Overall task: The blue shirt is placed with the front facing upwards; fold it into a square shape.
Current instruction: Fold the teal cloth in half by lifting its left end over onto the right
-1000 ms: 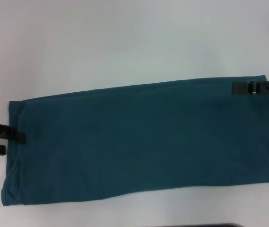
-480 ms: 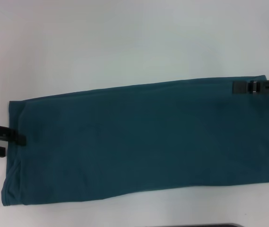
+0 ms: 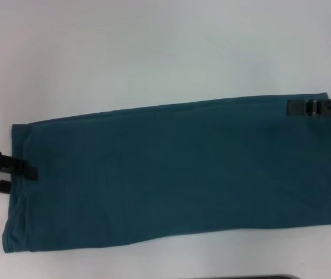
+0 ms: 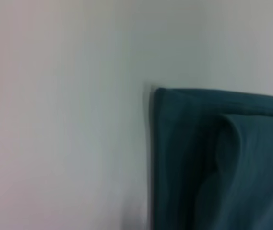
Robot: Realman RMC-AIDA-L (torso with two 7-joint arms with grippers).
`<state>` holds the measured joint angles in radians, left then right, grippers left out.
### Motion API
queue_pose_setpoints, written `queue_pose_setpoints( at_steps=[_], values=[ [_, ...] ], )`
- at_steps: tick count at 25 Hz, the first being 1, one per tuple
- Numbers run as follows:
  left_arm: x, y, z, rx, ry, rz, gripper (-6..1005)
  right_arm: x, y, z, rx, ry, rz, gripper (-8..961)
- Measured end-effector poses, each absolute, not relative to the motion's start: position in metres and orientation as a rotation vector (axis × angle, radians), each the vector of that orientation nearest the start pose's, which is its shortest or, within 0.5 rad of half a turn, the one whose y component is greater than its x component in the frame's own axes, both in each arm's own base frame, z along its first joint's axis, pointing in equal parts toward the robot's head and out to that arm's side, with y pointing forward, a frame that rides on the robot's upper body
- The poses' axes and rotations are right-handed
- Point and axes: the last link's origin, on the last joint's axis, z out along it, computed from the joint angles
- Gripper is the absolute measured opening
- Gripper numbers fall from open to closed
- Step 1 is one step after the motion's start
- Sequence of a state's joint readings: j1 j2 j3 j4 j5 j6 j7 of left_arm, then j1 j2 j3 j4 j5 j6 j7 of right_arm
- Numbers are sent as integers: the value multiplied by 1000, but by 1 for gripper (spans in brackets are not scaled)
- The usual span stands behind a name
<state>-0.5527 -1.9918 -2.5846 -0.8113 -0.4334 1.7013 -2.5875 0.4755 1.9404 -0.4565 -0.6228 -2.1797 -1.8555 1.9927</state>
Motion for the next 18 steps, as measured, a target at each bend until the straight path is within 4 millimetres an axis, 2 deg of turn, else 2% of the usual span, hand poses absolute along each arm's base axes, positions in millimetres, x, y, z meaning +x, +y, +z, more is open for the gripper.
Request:
queue_pose_setpoints(
  at_steps=[14, 18],
  values=[
    [-323, 305, 37, 2274, 2344, -84, 778, 305, 288, 64, -2555, 1608, 806, 899],
    [-314, 308, 32, 2286, 2289, -33, 772, 305, 288, 65, -2557, 1607, 803, 899]
  ],
)
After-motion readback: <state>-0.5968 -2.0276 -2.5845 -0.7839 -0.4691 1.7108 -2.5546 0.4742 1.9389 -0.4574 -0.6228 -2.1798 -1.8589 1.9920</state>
